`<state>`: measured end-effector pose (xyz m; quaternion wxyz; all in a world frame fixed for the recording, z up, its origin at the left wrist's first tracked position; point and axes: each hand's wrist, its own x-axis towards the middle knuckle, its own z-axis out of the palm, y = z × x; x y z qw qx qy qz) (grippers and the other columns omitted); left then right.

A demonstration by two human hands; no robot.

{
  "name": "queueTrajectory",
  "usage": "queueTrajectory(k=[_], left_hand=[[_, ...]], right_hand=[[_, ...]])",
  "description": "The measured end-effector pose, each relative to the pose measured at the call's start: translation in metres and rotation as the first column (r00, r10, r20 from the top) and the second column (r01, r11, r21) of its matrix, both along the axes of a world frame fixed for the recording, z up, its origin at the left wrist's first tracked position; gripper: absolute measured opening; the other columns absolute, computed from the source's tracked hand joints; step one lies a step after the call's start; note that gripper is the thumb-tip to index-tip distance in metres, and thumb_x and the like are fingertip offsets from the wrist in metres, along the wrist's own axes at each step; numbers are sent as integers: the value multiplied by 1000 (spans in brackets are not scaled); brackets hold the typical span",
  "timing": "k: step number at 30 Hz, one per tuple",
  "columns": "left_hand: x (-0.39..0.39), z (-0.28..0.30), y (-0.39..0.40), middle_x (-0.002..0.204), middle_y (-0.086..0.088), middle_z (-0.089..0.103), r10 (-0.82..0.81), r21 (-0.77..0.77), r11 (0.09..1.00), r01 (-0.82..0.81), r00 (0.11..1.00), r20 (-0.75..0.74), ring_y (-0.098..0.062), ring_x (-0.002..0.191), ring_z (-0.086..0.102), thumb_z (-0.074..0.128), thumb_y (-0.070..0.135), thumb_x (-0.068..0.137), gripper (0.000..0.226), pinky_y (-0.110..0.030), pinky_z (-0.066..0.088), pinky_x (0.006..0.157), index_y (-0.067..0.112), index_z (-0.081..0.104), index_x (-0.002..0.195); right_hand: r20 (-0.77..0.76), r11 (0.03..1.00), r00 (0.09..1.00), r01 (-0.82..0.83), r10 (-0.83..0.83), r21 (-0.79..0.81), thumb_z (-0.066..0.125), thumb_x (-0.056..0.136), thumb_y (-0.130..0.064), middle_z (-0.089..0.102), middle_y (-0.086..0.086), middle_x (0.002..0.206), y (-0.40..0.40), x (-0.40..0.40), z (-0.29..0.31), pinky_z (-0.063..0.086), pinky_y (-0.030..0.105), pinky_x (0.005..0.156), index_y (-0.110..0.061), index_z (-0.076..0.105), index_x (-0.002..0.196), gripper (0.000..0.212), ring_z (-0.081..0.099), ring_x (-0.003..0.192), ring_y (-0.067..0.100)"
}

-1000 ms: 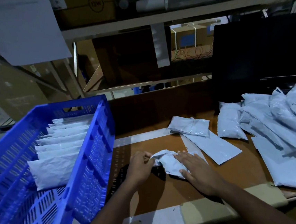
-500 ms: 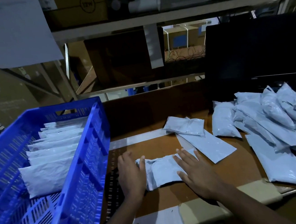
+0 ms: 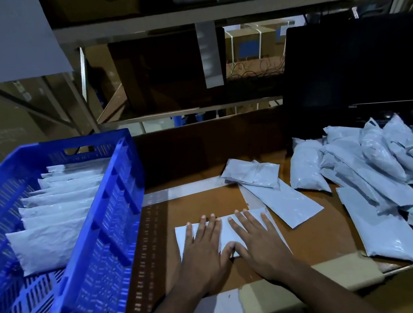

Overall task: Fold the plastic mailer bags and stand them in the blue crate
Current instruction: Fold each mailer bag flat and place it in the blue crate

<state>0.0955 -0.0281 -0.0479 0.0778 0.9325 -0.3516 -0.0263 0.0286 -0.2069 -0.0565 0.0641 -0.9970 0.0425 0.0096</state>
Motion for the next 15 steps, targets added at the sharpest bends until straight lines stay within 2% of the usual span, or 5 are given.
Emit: queueTrajectory(k=[4, 7, 10, 13, 15], left_hand=[[-4, -1, 5, 167, 15, -16, -14, 2, 1000, 14, 1000, 17, -9, 151, -27, -20, 63, 92, 77, -56, -14, 121, 33, -4, 161], [0, -5, 6, 168, 13, -12, -10, -21, 1000, 10, 1000, 19, -7, 151, -25, -7, 55, 101, 67, -53, -14, 122, 29, -2, 162], [0, -11, 7, 169, 11, -6, -11, -4, 1000, 11, 1000, 18, -7, 153, -18, 12, 54, 103, 67, -53, -10, 122, 26, 5, 163], [-1, -8, 7, 170, 10, -6, -1, 14, 1000, 0, 999, 32, -6, 153, -18, 10, 57, 102, 70, -51, -10, 123, 25, 3, 163], [0, -4, 9, 168, 10, -14, 14, 18, 1000, -14, 1000, 18, -4, 151, -22, 0, 64, 99, 75, -47, -12, 124, 25, -4, 163]], right_hand=[[74, 996, 997, -10, 3, 93, 5, 103, -59, -4, -16, 165, -3, -8, -4, -9, 41, 120, -39, 14, 159, 60, -11, 151, 4], [68, 997, 998, -6, 0, 79, 4, 104, -53, 18, -10, 164, -4, -8, 2, 1, 41, 118, -34, 28, 157, 61, 15, 152, 11], [54, 999, 998, 17, -18, 29, 30, 104, -50, 33, -7, 160, -3, -15, 0, 7, 39, 118, -31, 38, 153, 53, 33, 147, 15], [57, 999, 998, 13, -16, 45, 38, 100, -51, 29, -7, 160, -3, -12, -1, 7, 40, 119, -32, 40, 151, 54, 37, 145, 16], [7, 998, 1000, 0, 0, 61, 28, 102, -55, 12, -9, 163, -6, -13, 4, -2, 36, 122, -36, 29, 156, 57, 23, 151, 15]])
